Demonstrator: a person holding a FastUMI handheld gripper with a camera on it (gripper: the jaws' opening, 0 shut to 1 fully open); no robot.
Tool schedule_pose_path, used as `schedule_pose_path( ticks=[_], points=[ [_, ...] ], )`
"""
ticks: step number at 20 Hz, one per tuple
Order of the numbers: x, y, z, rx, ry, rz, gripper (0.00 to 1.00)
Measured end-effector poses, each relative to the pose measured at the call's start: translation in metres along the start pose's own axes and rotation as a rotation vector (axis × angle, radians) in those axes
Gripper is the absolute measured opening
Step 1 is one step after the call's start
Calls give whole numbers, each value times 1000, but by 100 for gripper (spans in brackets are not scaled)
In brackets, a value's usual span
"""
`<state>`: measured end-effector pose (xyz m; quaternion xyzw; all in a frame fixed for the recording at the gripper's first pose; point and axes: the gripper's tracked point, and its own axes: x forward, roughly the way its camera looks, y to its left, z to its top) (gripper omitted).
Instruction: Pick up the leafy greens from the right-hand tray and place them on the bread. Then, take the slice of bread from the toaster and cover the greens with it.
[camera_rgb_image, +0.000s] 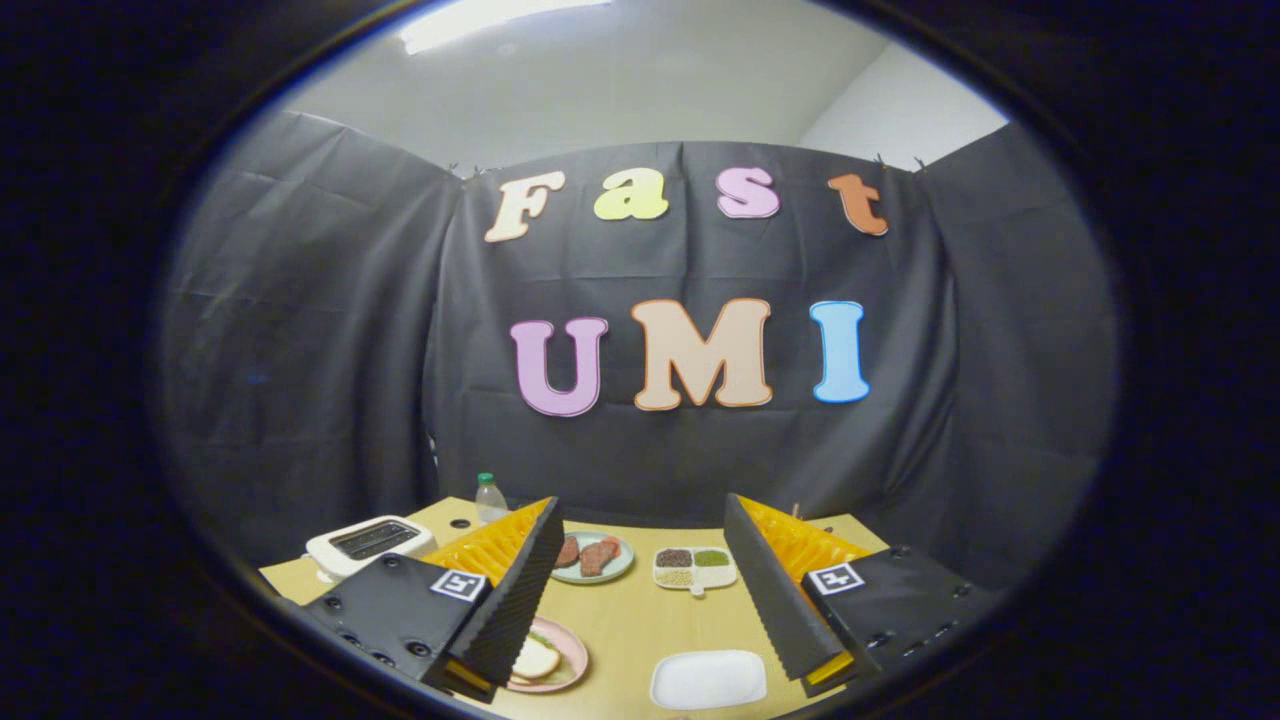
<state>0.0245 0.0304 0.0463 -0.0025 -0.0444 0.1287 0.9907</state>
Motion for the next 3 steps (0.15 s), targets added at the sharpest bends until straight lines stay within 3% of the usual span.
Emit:
schedule_pose_path(
  ticks=[3],
  points=[
    [0, -11, -8, 16, 15, 21, 100]
  ],
)
